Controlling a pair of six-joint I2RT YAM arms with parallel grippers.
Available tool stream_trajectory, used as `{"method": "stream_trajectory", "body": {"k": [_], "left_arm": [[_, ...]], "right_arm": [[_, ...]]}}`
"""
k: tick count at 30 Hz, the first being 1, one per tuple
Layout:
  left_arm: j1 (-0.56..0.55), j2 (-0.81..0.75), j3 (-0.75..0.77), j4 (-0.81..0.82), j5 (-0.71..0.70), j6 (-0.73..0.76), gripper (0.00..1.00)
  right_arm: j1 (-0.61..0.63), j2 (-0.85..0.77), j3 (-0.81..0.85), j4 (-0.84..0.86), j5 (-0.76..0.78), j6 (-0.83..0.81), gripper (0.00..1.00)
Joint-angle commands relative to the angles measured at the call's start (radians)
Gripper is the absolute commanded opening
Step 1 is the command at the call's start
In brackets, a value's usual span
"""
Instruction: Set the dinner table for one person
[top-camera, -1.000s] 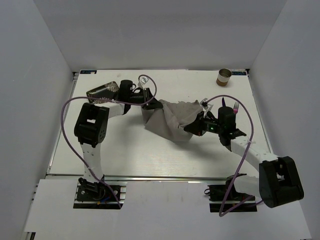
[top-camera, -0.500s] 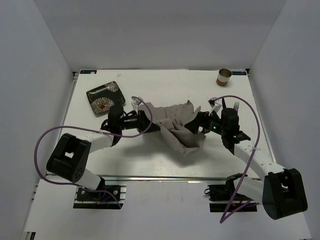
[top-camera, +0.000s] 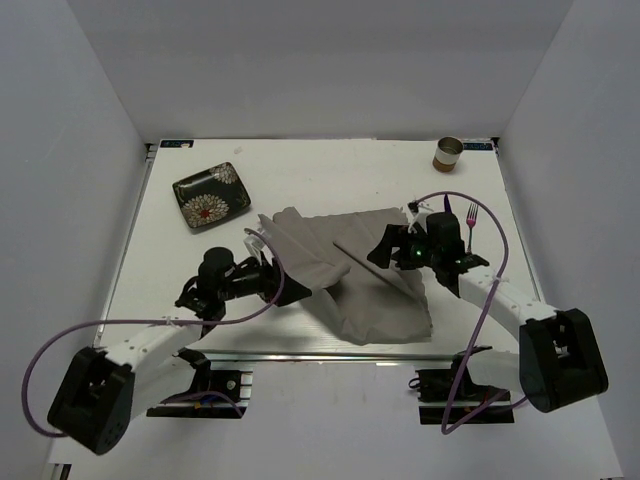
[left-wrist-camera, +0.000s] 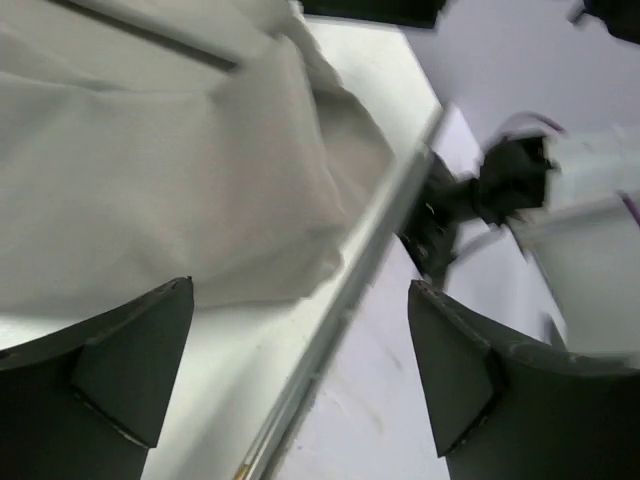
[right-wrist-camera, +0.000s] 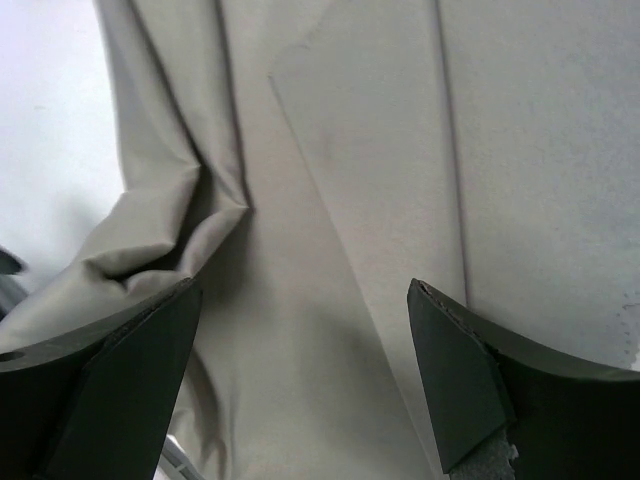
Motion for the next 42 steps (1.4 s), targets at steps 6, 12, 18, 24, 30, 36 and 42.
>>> {"method": "stream_trajectory", "body": {"k": [6, 12, 18, 24, 30, 36, 42], "left_arm": [[-0.003, -0.103, 0.198, -0.662, -0.582, -0.100, 0.98], [-0.003, 0.038, 0.220, -0.666, -0.579, -0.171, 0.95], [-0.003, 0.032, 0.234, -0.678, -0.579, -0.163, 0.95], [-0.003, -0.011, 0.245, -0.753, -0.589, -0.146, 0.95], [-0.003, -0.080, 0.257, -0.849, -0.624, -0.131, 0.96], [-0.003, -0.113, 0.284, -0.919, -0.630, -0.108, 0.97], [-0.003, -0.118, 0.291, -0.937, -0.632, -0.083, 0.97]], "right_arm": [[0.137, 0.073, 0.180, -0.308, 0.282, -0.005, 0.89], [0.267, 0.181, 0.249, -0.439, 0.510, -0.027, 0.89], [0.318, 0.225, 0.271, -0.372, 0.598, -0.125, 0.80], [0.359, 0.380, 0.406, -0.382, 0.616, -0.202, 0.62], [0.390, 0.539, 0.550, -0.419, 0.658, -0.257, 0.61], [0.382, 0.668, 0.645, -0.462, 0.739, -0.268, 0.31], [0.376, 0.649, 0.668, -0.465, 0.788, -0.262, 0.00]]}}
